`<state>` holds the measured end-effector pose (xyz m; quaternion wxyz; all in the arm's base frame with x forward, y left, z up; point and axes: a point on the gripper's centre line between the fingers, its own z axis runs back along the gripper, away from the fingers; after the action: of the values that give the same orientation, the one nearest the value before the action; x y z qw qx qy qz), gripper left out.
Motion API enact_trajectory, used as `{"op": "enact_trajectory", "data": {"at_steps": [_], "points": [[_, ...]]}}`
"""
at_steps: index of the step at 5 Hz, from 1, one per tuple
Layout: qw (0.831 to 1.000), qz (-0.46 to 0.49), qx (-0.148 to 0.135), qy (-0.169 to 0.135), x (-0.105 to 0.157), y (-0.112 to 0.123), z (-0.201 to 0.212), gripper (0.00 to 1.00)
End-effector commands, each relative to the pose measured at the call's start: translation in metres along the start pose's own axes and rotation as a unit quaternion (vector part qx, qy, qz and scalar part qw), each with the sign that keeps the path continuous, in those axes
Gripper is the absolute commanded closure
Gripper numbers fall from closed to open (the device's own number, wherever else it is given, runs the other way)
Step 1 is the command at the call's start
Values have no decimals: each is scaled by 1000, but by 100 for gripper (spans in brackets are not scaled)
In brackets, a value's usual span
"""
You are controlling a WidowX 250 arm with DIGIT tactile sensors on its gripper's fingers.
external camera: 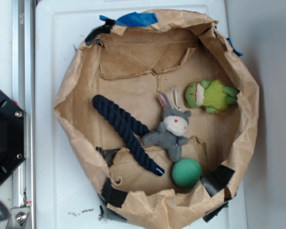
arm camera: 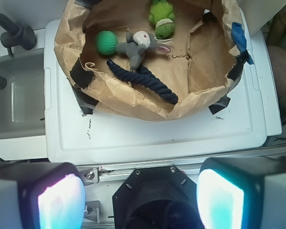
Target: Grab the blue rope.
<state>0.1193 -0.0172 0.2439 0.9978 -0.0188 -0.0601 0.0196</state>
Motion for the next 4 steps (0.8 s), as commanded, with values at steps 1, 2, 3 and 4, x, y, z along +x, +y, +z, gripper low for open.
{"op": "enact_trajectory", "data": {"at_steps": [1, 2, 3, 4], "points": [[1000, 0, 0, 0, 0, 0, 0, 0], [999, -37, 13, -8, 45, 2, -13, 0], [997, -72, 4, 13, 87, 8, -23, 0], [983, -179, -9, 25, 113, 11, -39, 0]]}}
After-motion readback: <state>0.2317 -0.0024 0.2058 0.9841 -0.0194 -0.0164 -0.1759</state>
